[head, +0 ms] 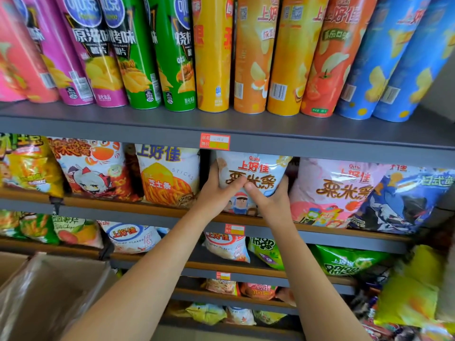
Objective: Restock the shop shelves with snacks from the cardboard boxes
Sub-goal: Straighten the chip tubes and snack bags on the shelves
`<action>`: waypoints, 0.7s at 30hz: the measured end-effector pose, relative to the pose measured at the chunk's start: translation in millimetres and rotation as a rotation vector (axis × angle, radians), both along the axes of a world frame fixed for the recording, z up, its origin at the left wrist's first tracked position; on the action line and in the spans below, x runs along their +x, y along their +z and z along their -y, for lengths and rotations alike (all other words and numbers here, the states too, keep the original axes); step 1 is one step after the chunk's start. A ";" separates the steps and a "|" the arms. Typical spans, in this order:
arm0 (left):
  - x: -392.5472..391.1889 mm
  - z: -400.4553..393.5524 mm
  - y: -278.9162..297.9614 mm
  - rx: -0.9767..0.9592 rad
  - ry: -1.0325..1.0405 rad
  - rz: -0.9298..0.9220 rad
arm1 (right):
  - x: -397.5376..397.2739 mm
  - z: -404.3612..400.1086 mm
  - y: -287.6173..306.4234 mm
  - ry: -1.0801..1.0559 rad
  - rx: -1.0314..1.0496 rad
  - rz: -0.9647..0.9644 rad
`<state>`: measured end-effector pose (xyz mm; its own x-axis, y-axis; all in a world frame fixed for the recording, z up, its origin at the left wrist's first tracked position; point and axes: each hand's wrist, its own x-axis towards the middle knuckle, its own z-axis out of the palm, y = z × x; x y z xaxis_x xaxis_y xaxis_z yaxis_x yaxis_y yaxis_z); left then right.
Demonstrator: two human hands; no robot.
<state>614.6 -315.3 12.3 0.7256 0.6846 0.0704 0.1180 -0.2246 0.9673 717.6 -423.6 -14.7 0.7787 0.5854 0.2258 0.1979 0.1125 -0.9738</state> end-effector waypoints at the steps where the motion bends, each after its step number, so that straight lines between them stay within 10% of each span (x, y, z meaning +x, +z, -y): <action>1: 0.9 2.2 1.9 0.003 0.005 0.001 | 0.3 0.3 0.0 -0.014 0.011 0.000; 21: 0.4 -7.7 -6.9 0.009 0.064 -0.021 | -6.2 -13.9 -8.4 -0.098 0.035 -0.068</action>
<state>615.0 -307.6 5.4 0.6816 0.7290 0.0624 0.1526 -0.2251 0.9623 711.3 -409.7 -23.0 0.8462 0.4981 0.1895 0.1433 0.1300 -0.9811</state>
